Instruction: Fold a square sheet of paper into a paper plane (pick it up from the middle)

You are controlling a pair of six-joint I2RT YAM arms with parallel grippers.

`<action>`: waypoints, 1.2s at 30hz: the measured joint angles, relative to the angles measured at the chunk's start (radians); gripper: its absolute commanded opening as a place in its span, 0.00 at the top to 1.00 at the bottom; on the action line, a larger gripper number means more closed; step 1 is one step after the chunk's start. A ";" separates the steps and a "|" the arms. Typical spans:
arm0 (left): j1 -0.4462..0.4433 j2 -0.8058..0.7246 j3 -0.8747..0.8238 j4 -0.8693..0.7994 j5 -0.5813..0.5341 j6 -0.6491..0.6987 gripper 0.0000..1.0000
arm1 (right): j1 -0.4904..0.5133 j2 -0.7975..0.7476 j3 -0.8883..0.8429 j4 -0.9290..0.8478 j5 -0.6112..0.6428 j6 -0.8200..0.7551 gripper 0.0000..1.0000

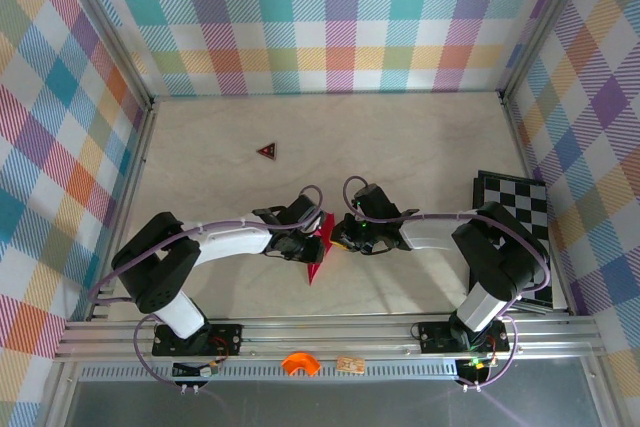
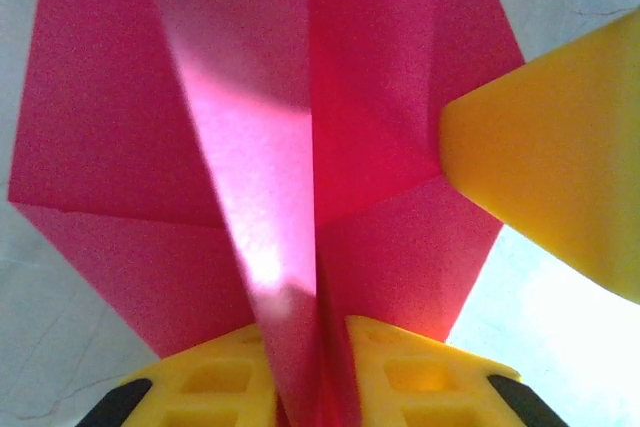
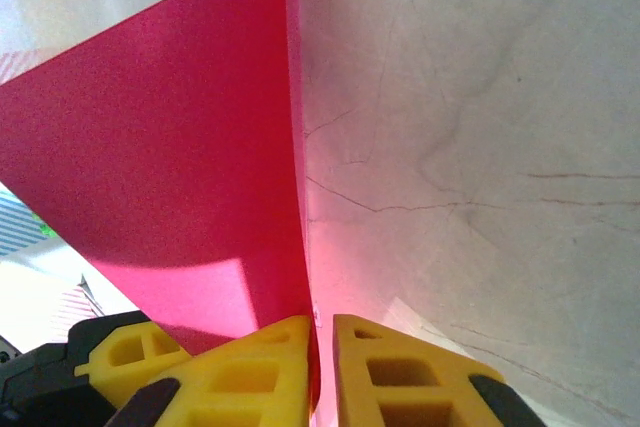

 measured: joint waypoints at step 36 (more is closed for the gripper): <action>-0.006 0.116 0.200 -0.253 -0.261 -0.128 0.92 | -0.108 -0.383 -0.225 -0.188 0.181 -0.027 0.54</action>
